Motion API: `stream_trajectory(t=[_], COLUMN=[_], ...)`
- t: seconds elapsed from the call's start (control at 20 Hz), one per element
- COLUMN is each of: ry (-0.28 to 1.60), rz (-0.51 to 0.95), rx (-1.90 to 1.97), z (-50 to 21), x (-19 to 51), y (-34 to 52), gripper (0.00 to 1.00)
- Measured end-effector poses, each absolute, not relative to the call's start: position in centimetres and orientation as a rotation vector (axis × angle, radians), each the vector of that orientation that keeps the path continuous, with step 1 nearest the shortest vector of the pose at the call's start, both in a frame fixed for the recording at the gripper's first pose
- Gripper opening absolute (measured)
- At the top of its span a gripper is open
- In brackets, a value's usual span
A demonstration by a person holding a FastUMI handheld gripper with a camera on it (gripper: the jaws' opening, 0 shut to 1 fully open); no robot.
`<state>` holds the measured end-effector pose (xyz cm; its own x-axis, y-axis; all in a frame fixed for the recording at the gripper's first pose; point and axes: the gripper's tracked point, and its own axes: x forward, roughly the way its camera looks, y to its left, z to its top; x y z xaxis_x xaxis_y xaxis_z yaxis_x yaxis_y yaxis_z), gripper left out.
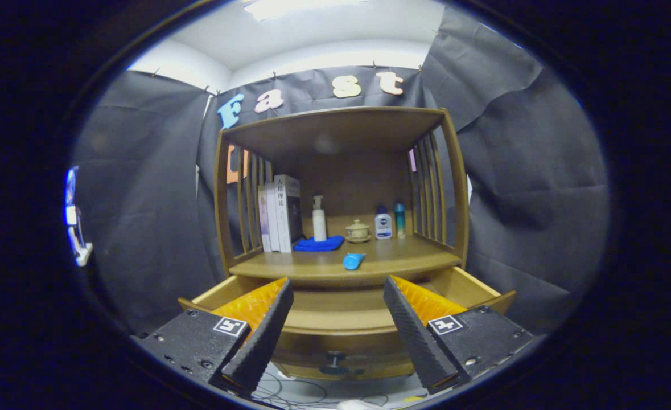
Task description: Pull open the drawer, take out the items inside it, and place them on the countertop above the cabinet.
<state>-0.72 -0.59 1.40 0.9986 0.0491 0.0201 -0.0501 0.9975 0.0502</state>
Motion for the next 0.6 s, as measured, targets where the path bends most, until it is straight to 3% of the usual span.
stream_trajectory(t=[0.6], ry=[0.084], rz=[-0.035], rx=[0.047], z=[-8.5], x=[0.2], y=[-1.1], gripper=[1.00])
